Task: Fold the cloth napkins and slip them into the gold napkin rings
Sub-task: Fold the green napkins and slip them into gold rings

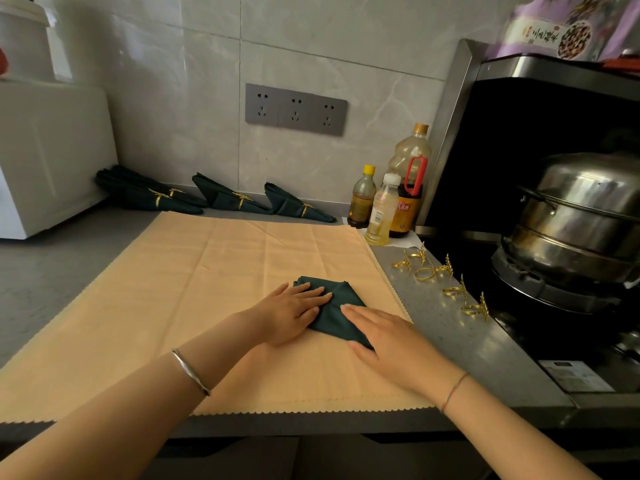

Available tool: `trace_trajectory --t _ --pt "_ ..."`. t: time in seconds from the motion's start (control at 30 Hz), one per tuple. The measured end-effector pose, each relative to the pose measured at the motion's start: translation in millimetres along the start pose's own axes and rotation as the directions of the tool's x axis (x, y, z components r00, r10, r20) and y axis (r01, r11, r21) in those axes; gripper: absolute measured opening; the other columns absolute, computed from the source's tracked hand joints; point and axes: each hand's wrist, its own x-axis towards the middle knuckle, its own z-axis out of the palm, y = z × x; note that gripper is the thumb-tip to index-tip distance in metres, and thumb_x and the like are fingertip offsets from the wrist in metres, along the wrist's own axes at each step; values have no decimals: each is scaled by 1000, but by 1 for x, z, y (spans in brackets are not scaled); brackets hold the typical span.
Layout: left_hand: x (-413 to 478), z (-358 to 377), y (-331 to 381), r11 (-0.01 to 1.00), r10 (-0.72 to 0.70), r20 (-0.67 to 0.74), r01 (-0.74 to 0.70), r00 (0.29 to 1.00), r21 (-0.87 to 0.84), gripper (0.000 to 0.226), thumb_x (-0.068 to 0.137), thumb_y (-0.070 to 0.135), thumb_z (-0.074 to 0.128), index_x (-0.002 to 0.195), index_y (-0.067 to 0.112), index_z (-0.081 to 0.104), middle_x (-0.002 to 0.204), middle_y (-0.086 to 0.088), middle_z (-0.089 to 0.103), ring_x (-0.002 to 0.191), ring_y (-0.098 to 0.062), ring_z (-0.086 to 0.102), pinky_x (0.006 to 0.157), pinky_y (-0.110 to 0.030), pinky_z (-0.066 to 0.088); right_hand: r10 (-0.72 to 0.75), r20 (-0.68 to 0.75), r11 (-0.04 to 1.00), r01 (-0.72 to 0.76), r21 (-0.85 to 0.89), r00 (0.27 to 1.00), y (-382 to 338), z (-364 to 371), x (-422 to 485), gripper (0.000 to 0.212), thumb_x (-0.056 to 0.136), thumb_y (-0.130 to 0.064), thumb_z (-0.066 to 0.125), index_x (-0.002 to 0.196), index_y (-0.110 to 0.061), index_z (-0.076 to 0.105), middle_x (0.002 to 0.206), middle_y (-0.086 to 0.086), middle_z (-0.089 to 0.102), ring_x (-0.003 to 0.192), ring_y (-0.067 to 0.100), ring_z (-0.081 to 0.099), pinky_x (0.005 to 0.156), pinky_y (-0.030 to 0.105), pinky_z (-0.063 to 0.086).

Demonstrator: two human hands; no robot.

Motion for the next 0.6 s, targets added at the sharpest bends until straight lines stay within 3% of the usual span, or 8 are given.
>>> trace_trajectory --t 0.13,0.27,0.37,0.5,0.6 --pt "1 -2 1 1000 -24 -4 24 1000 -5 46 105 31 20 150 35 16 158 15 12 147 -8 2 118 -34 -4 35 -7 993 -35 -114 999 -7 -1 15 52 102 -28 33 150 -21 16 156 -7 20 138 8 30 103 29 37" --pt "3 -4 3 999 -43 -1 43 999 -18 46 105 30 21 150 35 19 158 15 14 147 -9 4 118 -35 -2 42 -42 965 -52 -259 998 -9 9 30 50 99 -11 35 148 -13 23 150 3 35 126 20 48 92 33 43" --pt "3 -3 5 998 -51 -8 50 999 -28 45 105 31 19 150 35 19 158 15 14 147 -9 4 117 -34 -2 28 -95 950 -56 -308 995 -11 13 34 47 98 -6 36 144 -10 29 134 5 52 113 24 57 82 33 45" --pt "1 -3 8 991 -83 -10 81 997 -107 46 104 37 14 150 34 18 158 13 16 147 -9 5 118 -33 -1 59 -155 958 -99 -268 986 -10 15 38 37 99 -10 36 134 -16 44 126 3 59 110 22 58 83 33 45" --pt "-6 -7 12 975 -97 -106 73 990 -209 51 104 40 16 153 28 7 158 5 19 146 -11 8 119 -33 0 122 -219 987 -142 -74 968 -1 9 36 39 97 -13 41 133 -24 52 122 2 63 108 24 59 84 33 45"
